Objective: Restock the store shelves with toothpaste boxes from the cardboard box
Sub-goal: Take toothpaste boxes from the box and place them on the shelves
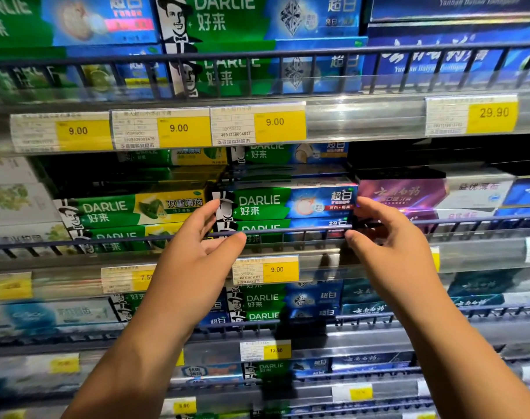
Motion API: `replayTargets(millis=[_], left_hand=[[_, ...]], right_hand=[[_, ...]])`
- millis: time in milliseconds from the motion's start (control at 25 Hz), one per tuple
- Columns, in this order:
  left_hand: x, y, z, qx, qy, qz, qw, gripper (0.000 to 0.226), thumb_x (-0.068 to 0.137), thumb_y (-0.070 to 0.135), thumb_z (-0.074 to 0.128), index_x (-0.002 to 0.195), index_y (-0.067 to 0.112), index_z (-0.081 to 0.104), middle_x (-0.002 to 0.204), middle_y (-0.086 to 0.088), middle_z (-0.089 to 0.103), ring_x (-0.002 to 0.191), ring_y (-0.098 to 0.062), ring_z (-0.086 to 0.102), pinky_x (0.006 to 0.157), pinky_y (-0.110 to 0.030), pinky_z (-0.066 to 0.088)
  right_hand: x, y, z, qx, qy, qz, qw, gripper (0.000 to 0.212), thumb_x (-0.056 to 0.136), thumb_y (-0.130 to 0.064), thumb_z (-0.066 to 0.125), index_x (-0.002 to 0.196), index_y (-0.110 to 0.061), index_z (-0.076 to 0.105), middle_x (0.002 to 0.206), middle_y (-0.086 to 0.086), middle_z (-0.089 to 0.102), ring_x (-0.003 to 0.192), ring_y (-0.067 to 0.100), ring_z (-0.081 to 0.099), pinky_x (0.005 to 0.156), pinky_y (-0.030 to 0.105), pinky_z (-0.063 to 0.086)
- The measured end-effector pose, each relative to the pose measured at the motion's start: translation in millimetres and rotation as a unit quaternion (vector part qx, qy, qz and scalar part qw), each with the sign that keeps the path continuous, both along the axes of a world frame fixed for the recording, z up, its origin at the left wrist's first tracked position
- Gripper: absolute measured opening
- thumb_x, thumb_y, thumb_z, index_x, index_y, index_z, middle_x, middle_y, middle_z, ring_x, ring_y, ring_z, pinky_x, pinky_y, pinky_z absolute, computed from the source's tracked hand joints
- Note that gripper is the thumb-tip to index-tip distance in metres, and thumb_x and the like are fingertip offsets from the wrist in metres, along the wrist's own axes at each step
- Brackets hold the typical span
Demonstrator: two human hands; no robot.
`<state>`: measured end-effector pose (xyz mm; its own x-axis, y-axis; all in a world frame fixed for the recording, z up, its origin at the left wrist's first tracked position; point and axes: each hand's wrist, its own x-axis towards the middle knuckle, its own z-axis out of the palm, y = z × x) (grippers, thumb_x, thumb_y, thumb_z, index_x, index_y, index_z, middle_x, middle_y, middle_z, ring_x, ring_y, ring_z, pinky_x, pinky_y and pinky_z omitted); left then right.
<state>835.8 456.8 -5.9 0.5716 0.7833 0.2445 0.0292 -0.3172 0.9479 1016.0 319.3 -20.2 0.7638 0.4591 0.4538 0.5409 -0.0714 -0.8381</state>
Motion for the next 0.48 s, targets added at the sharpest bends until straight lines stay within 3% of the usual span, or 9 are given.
replayTargets(millis=[200,360,480], left_hand=[[-0.9,0.0,-1.5,-0.008,-0.002,-0.012,1.0,0.063,0.089,0.029,0.064,0.142,0.045,0.035,0.149,0.02,0.037,0.084,0.035,0.047,0.091,-0.022,0.039],[-3.1,1.7,-3.8,-0.031,-0.023,-0.031,0.999,0.063,0.087,0.028,0.067,0.14,0.047,0.038,0.15,0.019,0.036,0.113,0.002,0.059,0.105,-0.041,0.044],[-5.9,2.0,-4.7,-0.038,-0.029,-0.041,0.998,0.063,0.086,0.028,0.068,0.139,0.047,0.039,0.15,0.018,0.037,0.114,-0.007,0.061,0.105,-0.044,0.043]], right_hand=[[-1.5,-0.5,-1.9,0.011,0.017,0.009,1.0,0.046,0.084,-0.006,0.067,0.123,-0.028,0.058,0.114,0.001,0.062,0.09,-0.001,0.059,0.096,0.034,0.049],[-0.9,-1.7,-2.4,0.003,0.02,0.003,1.0,0.046,0.084,-0.007,0.066,0.126,-0.024,0.059,0.115,0.002,0.062,0.089,0.006,0.059,0.096,0.038,0.049],[-1.5,-1.5,-3.3,0.0,0.017,0.001,1.0,0.047,0.084,-0.009,0.066,0.127,-0.023,0.059,0.115,0.001,0.062,0.09,0.008,0.059,0.095,0.039,0.049]])
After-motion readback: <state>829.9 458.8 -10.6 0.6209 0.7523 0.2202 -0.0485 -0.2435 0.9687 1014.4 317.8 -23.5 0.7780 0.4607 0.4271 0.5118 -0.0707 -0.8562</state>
